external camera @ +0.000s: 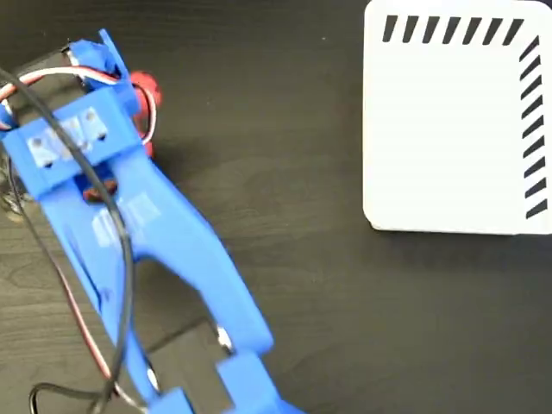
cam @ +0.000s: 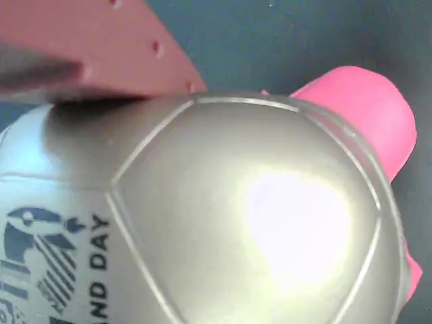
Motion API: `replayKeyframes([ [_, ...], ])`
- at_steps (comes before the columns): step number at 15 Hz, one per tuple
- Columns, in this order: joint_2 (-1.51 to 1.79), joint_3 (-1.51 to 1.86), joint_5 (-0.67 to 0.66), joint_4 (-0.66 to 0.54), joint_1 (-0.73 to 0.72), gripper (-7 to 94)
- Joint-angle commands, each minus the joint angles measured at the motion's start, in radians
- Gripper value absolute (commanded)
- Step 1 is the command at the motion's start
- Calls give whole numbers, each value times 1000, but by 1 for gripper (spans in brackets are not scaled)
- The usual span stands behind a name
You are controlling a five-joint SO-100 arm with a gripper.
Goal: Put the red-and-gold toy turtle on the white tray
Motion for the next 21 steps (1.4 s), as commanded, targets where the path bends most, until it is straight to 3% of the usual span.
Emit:
replayKeyframes([
  [1, 166, -49, 86, -2, 6, 0],
  [5, 241, -15, 190, 12, 58, 0],
  [9, 442, -60, 273, 9, 272, 0],
  [12, 463, -28, 229, 26, 480, 0],
  [16, 337, -166, 84, 163, 807, 0],
  [21, 175, -207, 127, 80, 957, 0],
])
